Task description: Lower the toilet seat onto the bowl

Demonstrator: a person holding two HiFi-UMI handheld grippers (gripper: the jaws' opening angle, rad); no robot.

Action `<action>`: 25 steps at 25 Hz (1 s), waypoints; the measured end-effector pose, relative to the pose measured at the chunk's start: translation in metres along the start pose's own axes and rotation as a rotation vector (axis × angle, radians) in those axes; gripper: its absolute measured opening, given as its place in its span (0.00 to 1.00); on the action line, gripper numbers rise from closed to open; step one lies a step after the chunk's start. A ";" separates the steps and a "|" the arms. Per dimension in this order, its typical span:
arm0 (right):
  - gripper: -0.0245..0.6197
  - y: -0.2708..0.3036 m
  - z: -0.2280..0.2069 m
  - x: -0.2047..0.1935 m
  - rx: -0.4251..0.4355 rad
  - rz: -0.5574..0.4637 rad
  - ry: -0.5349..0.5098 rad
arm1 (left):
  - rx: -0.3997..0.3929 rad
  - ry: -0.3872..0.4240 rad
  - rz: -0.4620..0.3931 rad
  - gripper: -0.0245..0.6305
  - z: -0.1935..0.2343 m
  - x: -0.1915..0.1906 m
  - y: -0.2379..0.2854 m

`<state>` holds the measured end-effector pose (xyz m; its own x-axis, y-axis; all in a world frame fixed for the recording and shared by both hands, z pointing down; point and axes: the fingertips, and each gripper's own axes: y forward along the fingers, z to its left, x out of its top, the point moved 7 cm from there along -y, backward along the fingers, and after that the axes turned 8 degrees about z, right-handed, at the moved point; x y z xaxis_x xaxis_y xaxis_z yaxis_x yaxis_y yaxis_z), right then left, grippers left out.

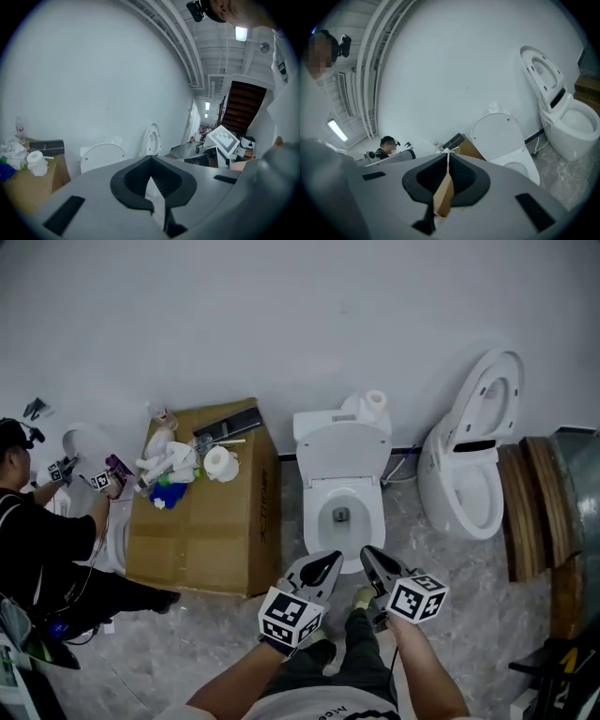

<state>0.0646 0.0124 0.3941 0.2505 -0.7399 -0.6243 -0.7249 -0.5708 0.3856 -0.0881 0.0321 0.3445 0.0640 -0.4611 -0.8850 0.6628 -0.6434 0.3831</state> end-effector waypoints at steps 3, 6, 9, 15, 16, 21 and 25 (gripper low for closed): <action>0.08 -0.008 0.024 0.015 -0.019 -0.021 -0.102 | 0.004 0.013 -0.017 0.05 -0.008 0.018 -0.014; 0.08 -0.020 0.049 0.027 -0.047 -0.055 -0.184 | 0.013 0.008 -0.033 0.05 -0.013 0.032 -0.028; 0.07 -0.030 0.072 0.042 -0.073 -0.093 -0.271 | 0.022 0.018 -0.064 0.05 -0.016 0.051 -0.040; 0.07 -0.046 0.101 0.067 -0.088 -0.131 -0.375 | 0.012 0.054 -0.105 0.05 -0.027 0.085 -0.055; 0.07 -0.049 0.105 0.070 -0.093 -0.138 -0.386 | 0.013 0.056 -0.109 0.05 -0.028 0.088 -0.057; 0.07 -0.059 0.123 0.082 -0.121 -0.171 -0.456 | 0.020 0.075 -0.133 0.05 -0.029 0.105 -0.068; 0.06 -0.063 0.135 0.089 -0.150 -0.186 -0.520 | 0.022 0.089 -0.150 0.05 -0.030 0.116 -0.074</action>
<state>0.0464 0.0306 0.2227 -0.0114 -0.3715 -0.9284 -0.5902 -0.7470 0.3061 -0.1073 0.0440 0.2057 0.0317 -0.3037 -0.9522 0.6533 -0.7148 0.2497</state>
